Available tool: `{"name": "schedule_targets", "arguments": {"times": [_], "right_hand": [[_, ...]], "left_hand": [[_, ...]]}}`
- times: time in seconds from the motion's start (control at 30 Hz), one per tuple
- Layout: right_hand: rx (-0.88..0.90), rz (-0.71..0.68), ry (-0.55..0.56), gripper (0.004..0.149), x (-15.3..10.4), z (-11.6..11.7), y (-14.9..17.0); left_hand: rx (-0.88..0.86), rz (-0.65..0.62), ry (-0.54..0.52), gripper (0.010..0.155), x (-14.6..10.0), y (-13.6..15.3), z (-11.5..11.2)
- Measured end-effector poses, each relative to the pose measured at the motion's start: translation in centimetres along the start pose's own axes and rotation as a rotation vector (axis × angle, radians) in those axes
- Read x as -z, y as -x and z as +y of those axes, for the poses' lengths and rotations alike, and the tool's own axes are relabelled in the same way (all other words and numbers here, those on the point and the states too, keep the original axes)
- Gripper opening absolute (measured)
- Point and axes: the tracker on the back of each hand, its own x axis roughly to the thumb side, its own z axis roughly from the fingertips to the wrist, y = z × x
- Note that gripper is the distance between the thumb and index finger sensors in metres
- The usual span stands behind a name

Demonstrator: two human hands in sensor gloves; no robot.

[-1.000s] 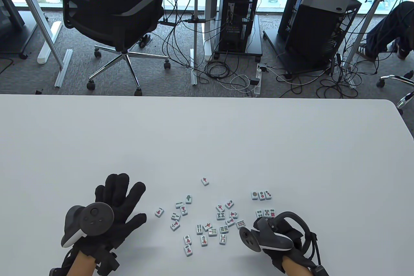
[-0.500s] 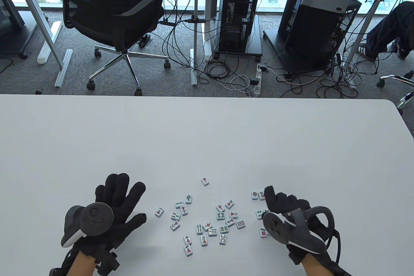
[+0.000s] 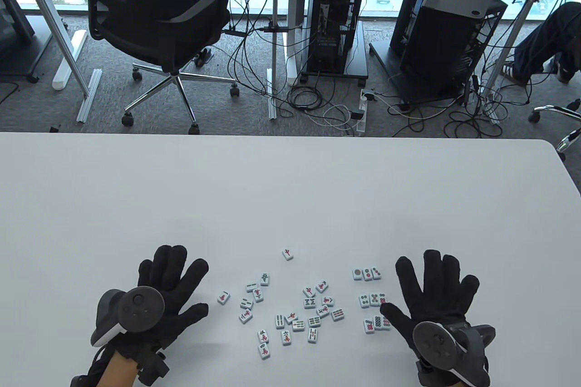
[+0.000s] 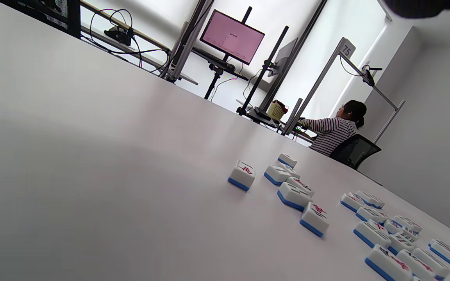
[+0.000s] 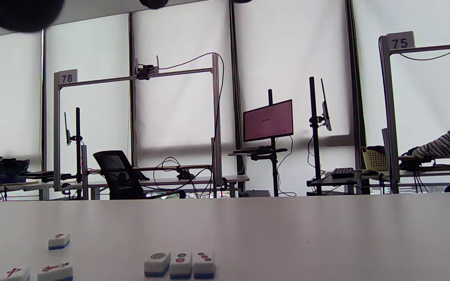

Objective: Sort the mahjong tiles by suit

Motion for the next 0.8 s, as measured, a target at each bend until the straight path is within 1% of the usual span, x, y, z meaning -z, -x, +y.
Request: {"name": "schedule_targets", "arguments": {"times": [0.03,0.1,0.17,0.33,0.4,0.5,0.57,0.63,0.7,0.8], "right_hand": [[0.008,-0.002,-0.023,0.084,0.0,0.3,0.1],[0.0,-0.013,-0.009,0.084,-0.1,0.7,0.3],[-0.015,-0.03,-0.023,0.085,-0.3,1.0,0.2],[0.006,-0.063,-0.01,0.085,-0.6,1.1,-0.4],[0.004,-0.07,0.0,0.085,-0.7,1.1,-0.5],[0.001,-0.068,0.004,0.086,-0.7,1.0,-0.5],[0.009,-0.054,0.017,0.086,-0.8,0.7,-0.4],[0.019,-0.041,0.049,0.086,-0.9,0.3,-0.2],[0.029,-0.036,0.056,0.086,-0.9,0.1,-0.1],[0.038,-0.036,0.07,0.086,-1.0,-0.2,-0.1]], "left_hand": [[0.005,0.001,0.001,0.081,0.0,0.0,-0.1],[0.013,-0.001,-0.002,0.082,0.2,-0.1,-0.3],[0.033,-0.013,-0.011,0.082,0.3,-0.5,-0.5],[0.08,-0.023,-0.04,0.081,0.6,-1.3,-0.4],[0.128,-0.037,-0.087,0.081,0.7,-1.7,0.3],[0.177,-0.017,-0.151,0.083,1.0,-2.1,1.4],[0.206,0.022,-0.16,0.085,1.6,-2.2,2.0],[0.272,0.056,-0.147,0.087,2.9,-2.7,2.5],[0.329,0.048,-0.138,0.086,4.3,-3.5,2.7],[0.43,0.037,-0.089,0.083,6.7,-5.1,2.3]]}}
